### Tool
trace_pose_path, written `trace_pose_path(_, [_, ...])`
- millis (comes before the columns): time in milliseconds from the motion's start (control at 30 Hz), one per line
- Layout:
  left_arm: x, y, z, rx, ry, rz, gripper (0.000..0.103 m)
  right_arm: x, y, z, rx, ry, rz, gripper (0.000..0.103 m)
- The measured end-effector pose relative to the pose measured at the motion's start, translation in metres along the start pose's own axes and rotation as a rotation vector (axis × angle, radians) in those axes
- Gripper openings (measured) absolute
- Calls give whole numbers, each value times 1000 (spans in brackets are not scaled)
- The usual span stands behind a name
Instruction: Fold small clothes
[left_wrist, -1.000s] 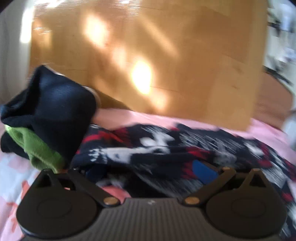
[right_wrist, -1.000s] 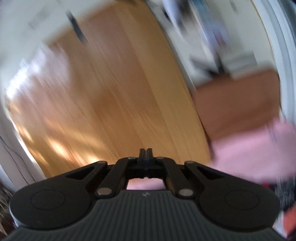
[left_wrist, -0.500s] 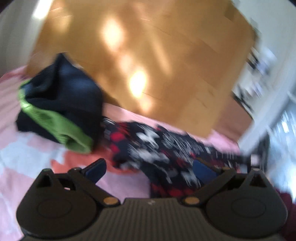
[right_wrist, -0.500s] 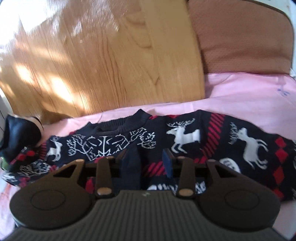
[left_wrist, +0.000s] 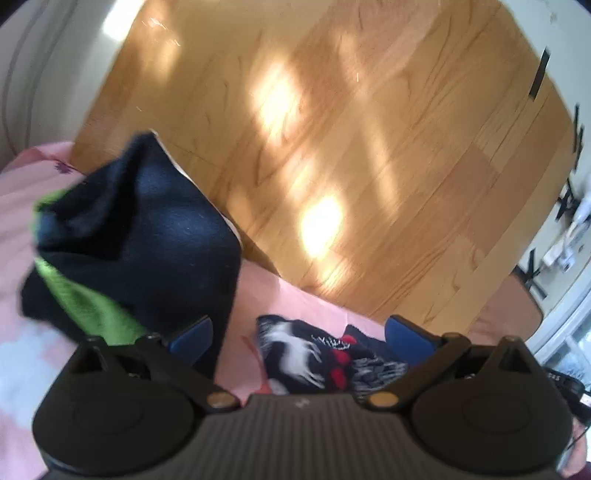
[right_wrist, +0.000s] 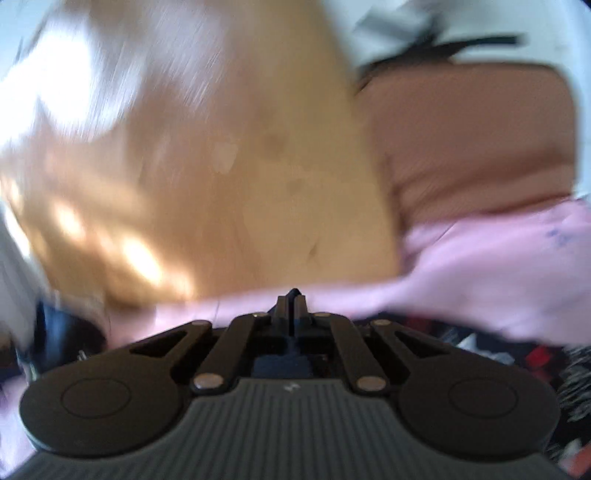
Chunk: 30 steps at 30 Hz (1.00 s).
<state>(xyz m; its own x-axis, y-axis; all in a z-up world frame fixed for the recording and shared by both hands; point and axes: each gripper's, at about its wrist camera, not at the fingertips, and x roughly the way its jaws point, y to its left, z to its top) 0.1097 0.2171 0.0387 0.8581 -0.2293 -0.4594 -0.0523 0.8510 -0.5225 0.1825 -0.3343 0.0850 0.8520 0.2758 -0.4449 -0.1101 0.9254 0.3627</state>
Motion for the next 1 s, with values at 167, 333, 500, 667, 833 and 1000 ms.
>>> trace_pose_path(167, [69,-13,-14,85,155,49,103,30,-36,-19,17,155,-173,13])
trace_pose_path(333, [94,-28,-34,241,170,140,95,24,-31,-32,42,129,-152,25])
trace_pose_path(500, [98,-40,-45,329,148,131,22,51,-2,-47,-37,220,-69,25])
trace_pose_path(667, [70,-62,-55,460,-89,86,13,62,-23,-57,71,190,-122,4])
trace_pose_path(833, [98,-56,-58,475,40,194,18,62,-2,-52,-20,183,-196,4])
trace_pose_path(1000, [102,-45,-51,400,70,201,42,75,78,-34,-264,135,-41,12])
